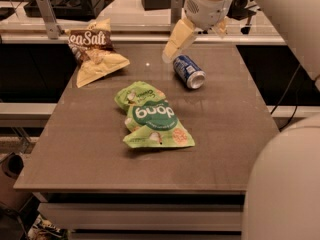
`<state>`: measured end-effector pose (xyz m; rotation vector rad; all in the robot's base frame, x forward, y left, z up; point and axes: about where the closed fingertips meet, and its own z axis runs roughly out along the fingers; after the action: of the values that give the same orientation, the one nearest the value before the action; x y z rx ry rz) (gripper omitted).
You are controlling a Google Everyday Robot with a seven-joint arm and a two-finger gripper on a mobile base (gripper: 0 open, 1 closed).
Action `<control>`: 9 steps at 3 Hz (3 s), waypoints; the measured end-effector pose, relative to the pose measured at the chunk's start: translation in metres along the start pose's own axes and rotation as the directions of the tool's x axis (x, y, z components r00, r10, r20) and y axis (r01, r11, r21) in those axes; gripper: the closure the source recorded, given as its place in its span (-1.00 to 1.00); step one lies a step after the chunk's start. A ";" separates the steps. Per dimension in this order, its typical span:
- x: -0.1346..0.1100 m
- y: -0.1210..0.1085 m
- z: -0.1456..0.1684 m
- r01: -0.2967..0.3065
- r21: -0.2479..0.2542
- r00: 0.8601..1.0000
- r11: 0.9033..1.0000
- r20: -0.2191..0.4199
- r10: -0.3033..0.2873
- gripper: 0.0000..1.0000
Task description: Place pepsi can upright
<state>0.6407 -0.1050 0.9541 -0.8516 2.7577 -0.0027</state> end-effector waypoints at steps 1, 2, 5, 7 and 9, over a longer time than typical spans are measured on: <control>-0.010 -0.011 0.032 -0.054 -0.053 0.998 0.997 -0.022 0.053 -1.00; -0.016 -0.023 0.065 -0.117 -0.095 0.992 0.989 -0.050 0.112 -1.00; -0.029 -0.038 0.115 -0.200 -0.135 0.978 0.970 -0.089 0.189 -1.00; -0.033 -0.039 0.120 -0.196 -0.131 0.978 0.972 -0.091 0.185 -1.00; -0.041 -0.034 0.126 -0.171 -0.120 0.982 0.978 -0.107 0.158 -1.00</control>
Offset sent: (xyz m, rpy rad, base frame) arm 0.0481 -0.0231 -0.0867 0.0920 0.2472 -0.1626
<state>0.7229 -0.1017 0.8442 -0.6667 2.9384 0.1710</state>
